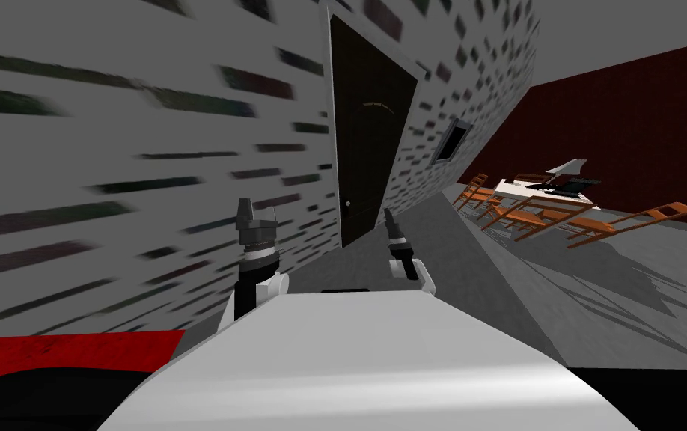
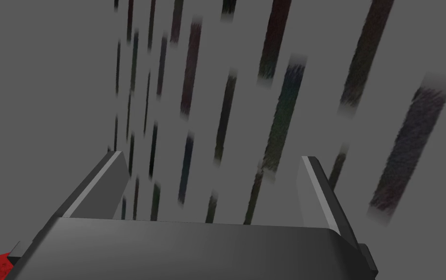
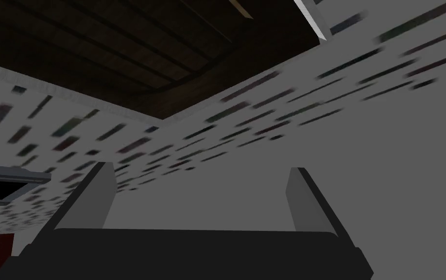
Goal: Pull the door open
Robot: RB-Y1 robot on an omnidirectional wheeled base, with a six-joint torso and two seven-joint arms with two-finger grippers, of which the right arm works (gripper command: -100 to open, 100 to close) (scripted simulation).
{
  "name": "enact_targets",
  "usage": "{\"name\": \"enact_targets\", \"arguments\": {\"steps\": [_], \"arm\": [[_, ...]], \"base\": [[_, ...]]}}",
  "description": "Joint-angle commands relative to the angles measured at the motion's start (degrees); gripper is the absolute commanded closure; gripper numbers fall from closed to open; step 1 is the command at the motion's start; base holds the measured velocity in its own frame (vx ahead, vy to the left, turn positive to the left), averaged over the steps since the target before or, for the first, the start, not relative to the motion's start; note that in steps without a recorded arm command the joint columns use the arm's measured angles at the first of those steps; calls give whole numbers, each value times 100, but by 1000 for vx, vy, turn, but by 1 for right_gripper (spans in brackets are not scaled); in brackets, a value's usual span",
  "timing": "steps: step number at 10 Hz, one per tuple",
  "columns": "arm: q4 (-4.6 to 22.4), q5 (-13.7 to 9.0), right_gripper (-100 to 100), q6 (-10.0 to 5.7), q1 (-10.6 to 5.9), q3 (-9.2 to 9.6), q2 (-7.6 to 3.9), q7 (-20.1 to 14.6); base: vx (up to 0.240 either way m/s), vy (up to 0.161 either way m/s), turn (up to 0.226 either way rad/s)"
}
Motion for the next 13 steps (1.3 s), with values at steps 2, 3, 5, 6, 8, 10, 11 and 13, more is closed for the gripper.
{"name": "enact_targets", "arguments": {"steps": [2, 3, 5, 6, 8, 10, 11, 13], "arm": [[379, 229, -100, -14, -177, -46, -51, 248], [405, 229, -100, -14, -177, -46, -51, 248], [775, 450, -100, -14, -365, -84, -82, 487], [775, 450, -100, -14, -365, -84, -82, 487], [1119, 672, -100, -14, -553, -123, -112, 726], [1330, 782, -100, -14, -647, -142, -123, 846], [1516, 893, -100, -14, -741, -161, -135, 965], [1868, 1112, -100, -14, -927, -199, -155, 1202]], "base": [[57, -9, 66], [57, -13, 43], [71, -14, 83], [62, -21, 29], [64, -23, 79], [82, -18, 60], [57, -8, 51], [77, -21, 108]]}}
